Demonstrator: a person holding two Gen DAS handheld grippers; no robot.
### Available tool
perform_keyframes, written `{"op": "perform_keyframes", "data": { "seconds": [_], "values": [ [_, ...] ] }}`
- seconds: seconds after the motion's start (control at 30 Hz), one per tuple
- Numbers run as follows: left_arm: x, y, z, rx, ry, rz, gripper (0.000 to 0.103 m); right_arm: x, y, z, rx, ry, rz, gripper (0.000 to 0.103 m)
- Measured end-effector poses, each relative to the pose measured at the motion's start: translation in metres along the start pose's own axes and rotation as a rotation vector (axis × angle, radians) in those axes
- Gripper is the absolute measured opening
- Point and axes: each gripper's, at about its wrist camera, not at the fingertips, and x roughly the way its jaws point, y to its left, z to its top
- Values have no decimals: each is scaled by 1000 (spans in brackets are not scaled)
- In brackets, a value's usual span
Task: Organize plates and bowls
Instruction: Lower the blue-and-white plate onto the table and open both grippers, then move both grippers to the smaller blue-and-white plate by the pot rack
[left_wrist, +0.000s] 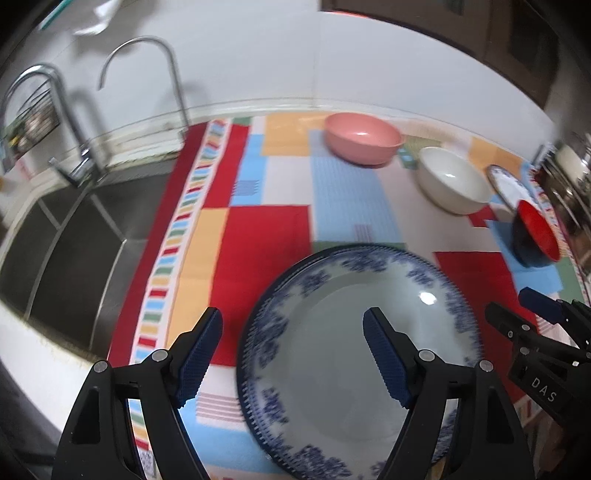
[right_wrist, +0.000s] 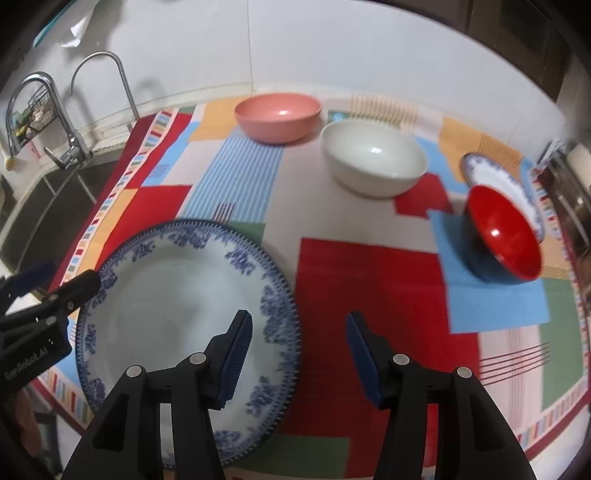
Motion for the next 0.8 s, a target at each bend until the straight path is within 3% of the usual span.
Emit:
{"op": "perform_keyframes", "data": {
  "seconds": [0.13, 0.23, 0.53, 0.63, 0.8],
  "values": [
    [-8, -19, 13, 71, -43, -65, 78, -16, -13, 3, 58, -42, -25, 54],
    [-12, -36, 24, 123, -74, -103, 78, -26, -28, 3, 116, -66, -48, 63],
    [-22, -100, 65, 247, -136, -231, 81, -56, -87, 8, 243, -147, -186, 63],
    [-21, -126, 78, 280, -135, -265, 81, -64, -112, 14, 264, -174, -228, 63],
    [-14, -173, 105, 308, -100, -321, 82, -68, -157, 26, 308, -183, -229, 63]
  ]
}}
